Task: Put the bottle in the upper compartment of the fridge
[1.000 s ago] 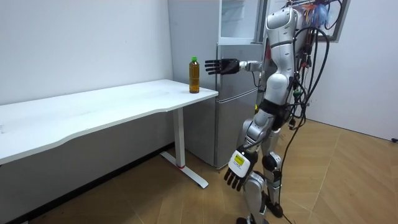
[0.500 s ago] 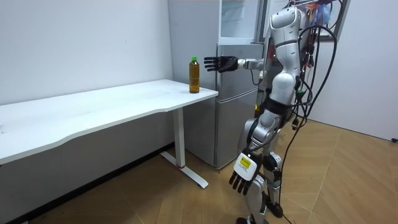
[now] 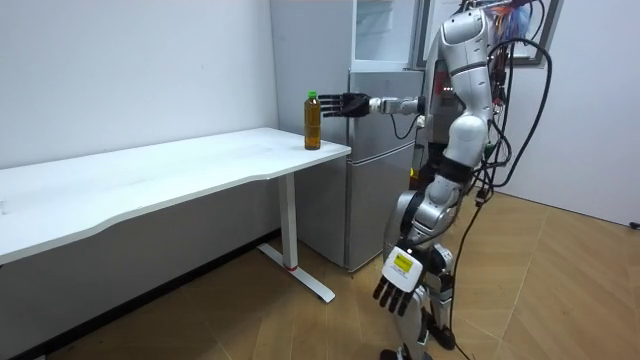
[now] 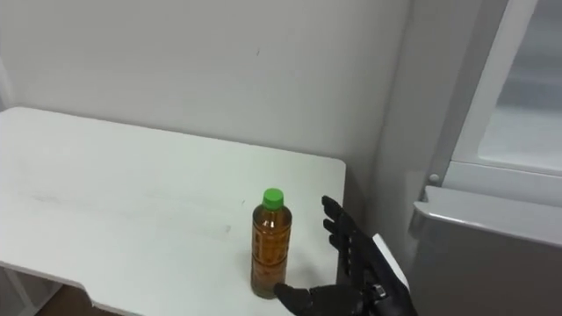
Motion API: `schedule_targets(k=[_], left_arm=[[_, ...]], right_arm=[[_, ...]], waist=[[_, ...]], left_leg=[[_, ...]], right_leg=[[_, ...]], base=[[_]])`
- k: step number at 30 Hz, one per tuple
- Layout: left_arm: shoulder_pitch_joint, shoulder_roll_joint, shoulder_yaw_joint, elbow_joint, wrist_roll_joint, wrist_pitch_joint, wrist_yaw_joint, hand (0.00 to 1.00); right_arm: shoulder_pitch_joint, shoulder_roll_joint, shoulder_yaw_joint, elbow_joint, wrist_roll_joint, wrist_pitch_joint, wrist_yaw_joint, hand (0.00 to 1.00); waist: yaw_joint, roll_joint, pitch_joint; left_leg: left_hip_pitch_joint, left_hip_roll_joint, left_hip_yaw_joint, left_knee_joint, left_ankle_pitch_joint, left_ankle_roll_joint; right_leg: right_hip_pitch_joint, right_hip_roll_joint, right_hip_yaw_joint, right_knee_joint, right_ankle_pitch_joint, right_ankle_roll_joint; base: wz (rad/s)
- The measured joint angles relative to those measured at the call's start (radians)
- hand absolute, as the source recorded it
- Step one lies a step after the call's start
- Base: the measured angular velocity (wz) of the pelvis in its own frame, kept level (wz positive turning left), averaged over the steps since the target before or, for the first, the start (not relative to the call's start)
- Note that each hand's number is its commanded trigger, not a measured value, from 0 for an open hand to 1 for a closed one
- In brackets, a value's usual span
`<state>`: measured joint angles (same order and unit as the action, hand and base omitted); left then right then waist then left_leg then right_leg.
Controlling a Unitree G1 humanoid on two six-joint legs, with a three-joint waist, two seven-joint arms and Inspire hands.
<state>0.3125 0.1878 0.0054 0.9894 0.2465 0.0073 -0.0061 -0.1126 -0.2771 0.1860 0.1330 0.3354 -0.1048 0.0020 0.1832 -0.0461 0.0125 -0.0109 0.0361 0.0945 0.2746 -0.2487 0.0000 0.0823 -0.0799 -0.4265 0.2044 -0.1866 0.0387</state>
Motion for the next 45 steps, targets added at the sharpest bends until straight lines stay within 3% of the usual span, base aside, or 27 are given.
schedule_targets(k=[11, 15, 18, 22, 32, 45], left_arm=[[-0.015, -0.007, -0.011, 0.001, 0.001, 0.033, -0.002, 0.00], [-0.015, -0.010, -0.018, 0.003, -0.002, 0.047, -0.004, 0.00], [-0.023, -0.011, -0.023, 0.004, -0.004, 0.054, -0.005, 0.00], [-0.031, -0.011, -0.069, 0.003, -0.019, 0.055, -0.005, 0.00], [-0.039, -0.010, -0.109, 0.002, -0.018, 0.045, -0.004, 0.00], [-0.036, -0.009, -0.121, -0.005, -0.020, 0.046, 0.000, 0.00]], right_arm=[[-0.115, 0.007, 0.034, 0.245, 0.062, -0.002, -0.098, 0.00], [-0.141, 0.020, 0.035, 0.292, 0.075, -0.002, -0.119, 0.00], [-0.194, 0.052, 0.034, 0.377, 0.075, -0.003, -0.133, 0.00], [-0.232, 0.053, 0.037, 0.419, 0.093, -0.008, -0.161, 0.00], [-0.250, 0.065, 0.050, 0.480, 0.104, -0.084, -0.246, 0.00], [-0.265, 0.060, 0.072, 0.498, 0.095, -0.091, -0.330, 0.00]], waist=[[0.047, -0.002, -0.0010], [0.046, -0.002, 0.0007], [0.047, -0.009, 0.0066], [0.047, -0.012, 0.0147], [0.056, -0.012, 0.0138], [0.076, -0.009, 0.0124]], left_leg=[[-0.076, -0.011, -0.029, 0.028, 0.014, 0.009], [-0.092, -0.016, -0.043, 0.024, 0.024, 0.015], [-0.101, -0.024, -0.048, 0.028, 0.028, 0.016], [-0.113, -0.023, -0.056, 0.026, 0.030, 0.016], [-0.139, -0.026, -0.072, 0.033, 0.035, 0.015], [-0.162, -0.030, -0.100, 0.033, 0.051, 0.010]], right_leg=[[-0.063, -0.015, -0.026, 0.018, 0.000, 0.000], [-0.072, -0.025, -0.041, 0.018, 0.000, 0.000], [-0.075, -0.026, -0.044, 0.019, 0.000, 0.000], [-0.080, -0.027, -0.055, 0.021, 0.001, -0.001], [-0.096, -0.027, -0.071, 0.026, 0.002, -0.004], [-0.105, -0.027, -0.097, 0.034, 0.003, -0.005]], base=[[0.08], [0.13], [0.07], [0.06], [0.03], [0.08]])
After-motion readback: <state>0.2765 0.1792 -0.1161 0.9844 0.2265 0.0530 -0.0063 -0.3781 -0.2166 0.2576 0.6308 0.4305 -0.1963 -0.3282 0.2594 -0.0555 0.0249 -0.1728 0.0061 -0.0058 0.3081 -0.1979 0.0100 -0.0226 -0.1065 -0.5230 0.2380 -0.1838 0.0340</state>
